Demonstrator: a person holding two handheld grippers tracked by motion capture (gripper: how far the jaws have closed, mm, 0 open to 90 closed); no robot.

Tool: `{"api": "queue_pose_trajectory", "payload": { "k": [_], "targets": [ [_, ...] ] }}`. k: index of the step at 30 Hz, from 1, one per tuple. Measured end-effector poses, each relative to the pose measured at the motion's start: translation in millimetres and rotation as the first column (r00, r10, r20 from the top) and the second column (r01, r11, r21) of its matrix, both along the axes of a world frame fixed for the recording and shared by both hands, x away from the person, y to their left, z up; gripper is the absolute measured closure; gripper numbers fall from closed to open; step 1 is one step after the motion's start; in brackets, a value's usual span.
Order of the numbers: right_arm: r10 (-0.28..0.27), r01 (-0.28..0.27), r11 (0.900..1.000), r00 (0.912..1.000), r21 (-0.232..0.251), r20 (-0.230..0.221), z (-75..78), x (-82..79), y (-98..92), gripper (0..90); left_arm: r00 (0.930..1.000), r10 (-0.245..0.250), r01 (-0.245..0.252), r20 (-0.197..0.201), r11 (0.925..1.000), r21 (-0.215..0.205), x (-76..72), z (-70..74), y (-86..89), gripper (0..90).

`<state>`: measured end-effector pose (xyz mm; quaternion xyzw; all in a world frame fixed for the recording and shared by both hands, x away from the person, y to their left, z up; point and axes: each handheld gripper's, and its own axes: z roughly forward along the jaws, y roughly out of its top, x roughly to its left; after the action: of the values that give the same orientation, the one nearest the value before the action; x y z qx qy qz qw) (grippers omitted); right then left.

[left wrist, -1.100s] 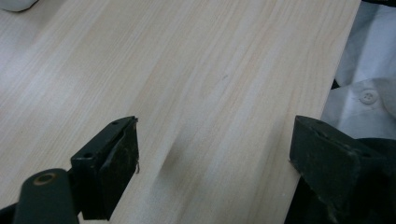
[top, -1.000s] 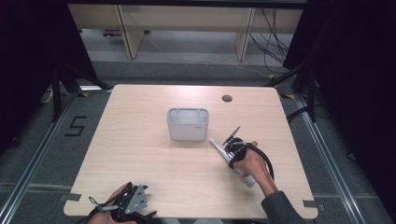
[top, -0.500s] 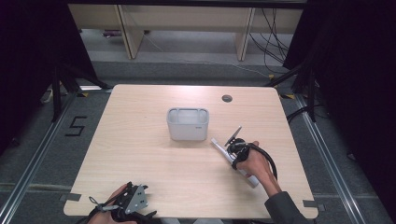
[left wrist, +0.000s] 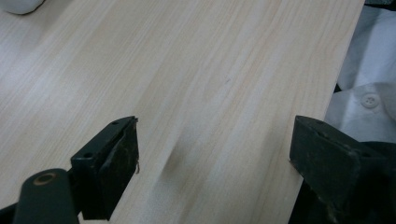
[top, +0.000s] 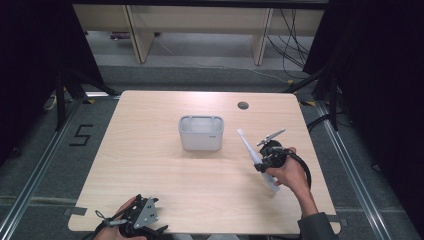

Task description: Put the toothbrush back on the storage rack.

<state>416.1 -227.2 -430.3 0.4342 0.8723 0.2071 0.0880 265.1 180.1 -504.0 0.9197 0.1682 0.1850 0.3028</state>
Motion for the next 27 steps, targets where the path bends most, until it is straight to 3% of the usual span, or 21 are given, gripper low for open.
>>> {"api": "queue_pose_trajectory", "payload": {
  "k": [2, 4, 5, 7, 8, 9, 11, 12, 14, 15, 17, 18, 19, 20, 21, 22, 23, 24, 25, 26, 27],
  "targets": [
    [-0.008, 0.006, 0.999, 0.9981, 0.035, 0.061, 6.3, -0.2, -7.3, 66.5, 1.0000, -0.001, 0.001, 0.003, 1.0000, -0.002, 0.2, 1.0, -0.3, 15.4],
    [-0.034, 0.031, 0.998, 0.9982, 0.059, 0.049, 9.3, -2.7, -7.1, 66.5, 1.0000, 0.000, 0.000, 0.001, 1.0000, -0.004, 0.2, 0.9, -0.3, 15.4],
    [-0.008, 0.003, 0.998, 0.9972, 0.068, 0.075, 9.9, -0.7, -10.1, 66.5, 1.0000, 0.000, 0.000, 0.000, 1.0000, -0.003, 0.1, 0.5, -0.2, 15.5],
    [-0.028, 0.018, 0.995, 0.9942, 0.100, 0.104, 11.5, -0.6, -12.4, 66.4, 1.0000, 0.002, -0.002, 0.003, 1.0000, -0.002, 0.3, 0.3, -0.1, 15.4],
    [-0.028, 0.011, 0.992, 0.9915, 0.129, 0.127, 11.9, 0.2, -13.4, 66.4, 1.0000, 0.000, 0.000, 0.002, 1.0000, -0.004, 0.2, 1.0, -0.1, 15.4],
    [-0.020, 0.000, 0.992, 0.9860, 0.123, 0.165, 11.1, 0.3, -13.9, 66.5, 1.0000, 0.001, -0.001, 0.002, 1.0000, -0.005, 0.2, 0.8, -0.1, 15.4],
    [-0.022, -0.003, 0.989, 0.9852, 0.148, 0.170, 10.9, 0.7, -13.6, 66.4, 1.0000, 0.001, -0.001, 0.001, 1.0000, -0.003, 0.2, 0.6, -0.1, 15.5],
    [-0.007, -0.032, 0.982, 0.9781, 0.185, 0.208, 11.6, 3.0, -14.6, 66.4, 1.0000, 0.002, -0.002, 0.001, 1.0000, -0.003, 0.2, 0.6, 0.0, 15.4],
    [-0.011, -0.035, 0.978, 0.9758, 0.206, 0.218, 12.3, 2.4, -12.0, 66.5, 1.0000, 0.002, -0.002, 0.003, 1.0000, -0.005, 0.2, 1.2, -0.1, 15.4],
    [-0.011, -0.035, 0.978, 0.9758, 0.206, 0.218, 12.3, 2.4, -12.0, 66.5, 0.9997, -0.014, 0.014, -0.022, 0.9999, 0.005, 1.2, 2.7, 0.6, 15.4],
    [-0.015, -0.040, 0.973, 0.9716, 0.225, 0.236, 13.2, 2.2, -10.5, 66.5, 1.0000, 0.002, -0.002, 0.002, 1.0000, -0.004, 0.2, 0.9, 0.1, 15.4],
    [-0.026, -0.039, 0.968, 0.9671, 0.248, 0.253, 14.2, 2.6, -9.5, 66.5, 1.0000, 0.003, -0.003, 0.004, 1.0000, -0.004, 0.2, 1.1, 0.1, 15.4],
    [-0.038, -0.049, 0.957, 0.9561, 0.285, 0.291, 15.4, 3.3, -7.0, 66.5, 0.9999, -0.006, 0.006, -0.010, 1.0000, 0.005, 0.9, 2.3, 0.3, 15.4],
    [-0.038, -0.049, 0.957, 0.9561, 0.285, 0.291, 15.4, 3.3, -7.0, 66.5, 0.9997, 0.012, -0.012, 0.021, 0.9999, 0.005, -0.6, 1.5, -0.5, 15.4],
    [-0.037, -0.064, 0.956, 0.9421, 0.288, 0.333, 16.1, 4.8, -7.1, 66.5, 0.9999, 0.007, -0.007, 0.014, 1.0000, 0.001, -0.5, 1.4, -0.4, 15.4],
    [-0.045, -0.063, 0.950, 0.9418, 0.306, 0.333, 17.9, 5.0, -6.0, 66.5, 1.0000, 0.004, -0.004, 0.006, 1.0000, -0.003, -0.3, 1.0, -0.4, 15.4],
    [-0.042, -0.083, 0.948, 0.9244, 0.308, 0.379, 17.5, 7.8, -5.7, 66.5, 0.9999, 0.004, -0.004, 0.011, 1.0000, 0.002, -0.2, 1.0, -0.4, 15.4],
    [-0.063, -0.066, 0.941, 0.9299, 0.332, 0.363, 19.2, 6.6, -3.7, 66.5, 0.9999, 0.007, -0.007, 0.010, 1.0000, 0.000, -0.6, 1.2, -0.6, 15.4],
    [-0.059, -0.082, 0.943, 0.9133, 0.323, 0.403, 19.0, 8.4, -3.3, 66.4, 1.0000, -0.003, 0.003, 0.001, 0.9999, -0.012, -0.7, 1.4, -0.4, 15.4],
    [-0.071, -0.076, 0.937, 0.9134, 0.340, 0.401, 20.2, 7.3, -1.4, 66.5, 1.0000, -0.003, 0.003, 0.003, 0.9999, -0.015, -0.9, 1.4, -0.6, 15.4],
    [-0.074, -0.087, 0.937, 0.8978, 0.339, 0.434, 20.4, 8.7, -1.4, 66.5, 1.0000, -0.004, 0.004, 0.002, 0.9999, -0.015, -1.1, 1.3, -0.6, 15.4]
  ]
}}
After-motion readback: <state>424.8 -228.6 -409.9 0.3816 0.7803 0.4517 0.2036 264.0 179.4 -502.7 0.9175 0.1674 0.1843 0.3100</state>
